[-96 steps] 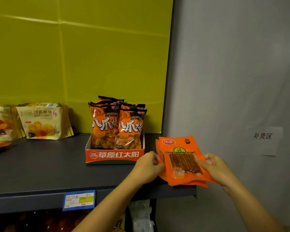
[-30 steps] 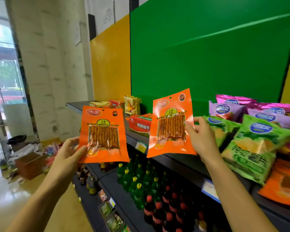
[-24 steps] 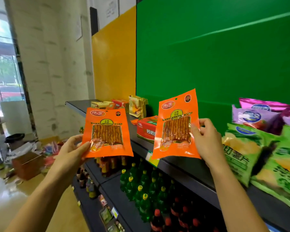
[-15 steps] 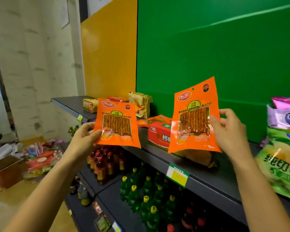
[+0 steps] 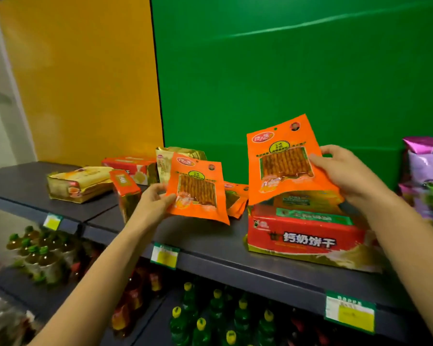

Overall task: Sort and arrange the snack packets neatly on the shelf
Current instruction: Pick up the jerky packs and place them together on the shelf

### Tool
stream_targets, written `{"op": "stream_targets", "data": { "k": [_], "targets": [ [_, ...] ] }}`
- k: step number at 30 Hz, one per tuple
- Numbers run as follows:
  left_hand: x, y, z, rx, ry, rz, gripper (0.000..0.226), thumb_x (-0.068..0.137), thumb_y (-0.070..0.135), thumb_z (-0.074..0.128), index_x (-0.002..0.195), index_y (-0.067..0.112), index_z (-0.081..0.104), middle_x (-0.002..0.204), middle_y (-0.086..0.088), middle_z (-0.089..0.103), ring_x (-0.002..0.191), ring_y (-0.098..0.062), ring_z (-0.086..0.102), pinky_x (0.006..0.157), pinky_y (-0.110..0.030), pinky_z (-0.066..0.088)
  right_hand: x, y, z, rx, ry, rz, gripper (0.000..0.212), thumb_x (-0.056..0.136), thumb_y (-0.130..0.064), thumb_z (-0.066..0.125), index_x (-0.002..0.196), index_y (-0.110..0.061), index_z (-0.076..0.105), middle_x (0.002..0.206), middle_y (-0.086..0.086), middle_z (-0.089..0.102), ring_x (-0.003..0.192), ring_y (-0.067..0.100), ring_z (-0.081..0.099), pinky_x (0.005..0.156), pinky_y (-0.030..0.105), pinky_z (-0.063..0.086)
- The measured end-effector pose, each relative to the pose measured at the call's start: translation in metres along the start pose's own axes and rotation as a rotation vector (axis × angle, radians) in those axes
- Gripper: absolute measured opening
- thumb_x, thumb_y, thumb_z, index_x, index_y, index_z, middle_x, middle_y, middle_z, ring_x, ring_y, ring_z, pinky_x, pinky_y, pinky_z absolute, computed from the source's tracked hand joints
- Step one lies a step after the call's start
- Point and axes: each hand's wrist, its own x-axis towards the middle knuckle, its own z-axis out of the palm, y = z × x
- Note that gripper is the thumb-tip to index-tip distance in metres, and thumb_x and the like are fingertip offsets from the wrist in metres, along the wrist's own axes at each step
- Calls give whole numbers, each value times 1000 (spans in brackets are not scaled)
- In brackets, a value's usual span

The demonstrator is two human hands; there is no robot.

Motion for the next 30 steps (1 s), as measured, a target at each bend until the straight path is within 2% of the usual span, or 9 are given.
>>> {"op": "stream_targets", "data": {
  "k": [3,7,12,14,19,23,25,28,30],
  "targets": [
    [27,-3,17,-17,-91,-10,22,92,-2,45,112,7,45,81,-8,60,50,-5,64,45,-13,52,17,-1,10,-54,-5,39,17,94,-15,49,78,-19,47,36,-8,59,28,-1,50,33,13,39],
    [65,-14,40,79,-133,-19,20,90,-2,47,107,8,44,79,-7,56,62,-13,55,47,-14,49,38,-2,26,-54,-68,71,17,94,-9,47,79,-17,44,38,-3,61,31,1,56,35,14,46],
    [101,-33,55,296,-209,-58,14,89,4,51,100,12,47,73,-2,52,61,-14,50,57,-26,41,60,-2,49,-243,-103,70,22,94,-4,43,76,-16,45,64,8,56,29,-1,53,33,12,42],
    [109,-39,57,371,-197,-39,12,88,5,52,91,16,47,74,-1,52,64,-15,52,58,-26,43,69,-1,63,-310,-150,94,25,93,0,43,73,-15,46,61,7,57,29,-1,53,34,12,44],
    [125,-47,53,567,-218,44,30,83,8,57,113,5,59,109,-14,64,106,-29,60,87,-29,44,89,-4,104,-497,-249,155,32,88,8,38,66,-10,52,51,3,57,29,1,52,37,13,47],
    [129,-60,48,479,-309,-12,5,80,9,60,84,12,60,96,-12,61,88,-24,59,74,-31,48,100,-2,136,-603,-191,205,36,87,10,38,59,-9,47,37,-1,54,25,3,49,35,17,46],
    [133,-67,47,389,-334,-53,6,81,9,59,86,9,60,93,-12,61,85,-22,57,71,-30,46,102,5,154,-720,-173,247,36,87,6,42,56,-10,43,40,0,55,36,13,55,42,24,49],
    [139,-70,44,267,-302,-117,27,84,19,58,107,4,58,108,-18,62,98,-27,58,79,-30,41,95,10,175,-1124,-121,248,32,87,-12,53,58,-12,41,74,9,51,76,25,50,61,30,42],
    [140,-69,43,182,-316,-146,21,87,25,55,99,7,58,116,-24,62,93,-28,57,76,-30,39,89,13,186,-1205,-90,284,14,88,-11,51,76,-6,57,94,15,59,93,28,56,76,30,44]
  ]
}}
